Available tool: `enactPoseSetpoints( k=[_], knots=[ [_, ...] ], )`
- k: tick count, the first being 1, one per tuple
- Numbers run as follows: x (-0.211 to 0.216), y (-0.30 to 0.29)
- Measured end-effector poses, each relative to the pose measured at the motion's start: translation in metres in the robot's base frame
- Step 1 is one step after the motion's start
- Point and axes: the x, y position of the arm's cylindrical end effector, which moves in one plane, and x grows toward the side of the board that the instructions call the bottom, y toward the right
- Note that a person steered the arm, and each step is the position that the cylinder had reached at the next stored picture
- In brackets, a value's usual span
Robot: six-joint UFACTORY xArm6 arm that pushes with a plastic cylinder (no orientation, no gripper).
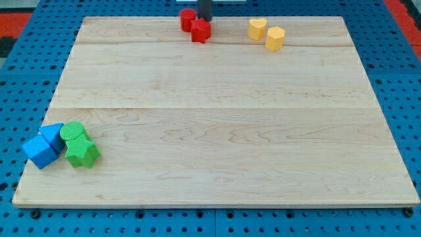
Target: Move the red star down to the red circle
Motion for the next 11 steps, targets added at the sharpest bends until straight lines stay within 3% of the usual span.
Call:
enactPoseSetpoints(
  k=[2,4,6,7,8,9,11],
  knots=[
    [0.009,-0.032],
    [0.002,-0.002],
    [0.061,0.030],
    [0.116,0.009],
    [0.127,-0.038],
    [0.103,0.006],
    [0.102,-0.075]
  ],
)
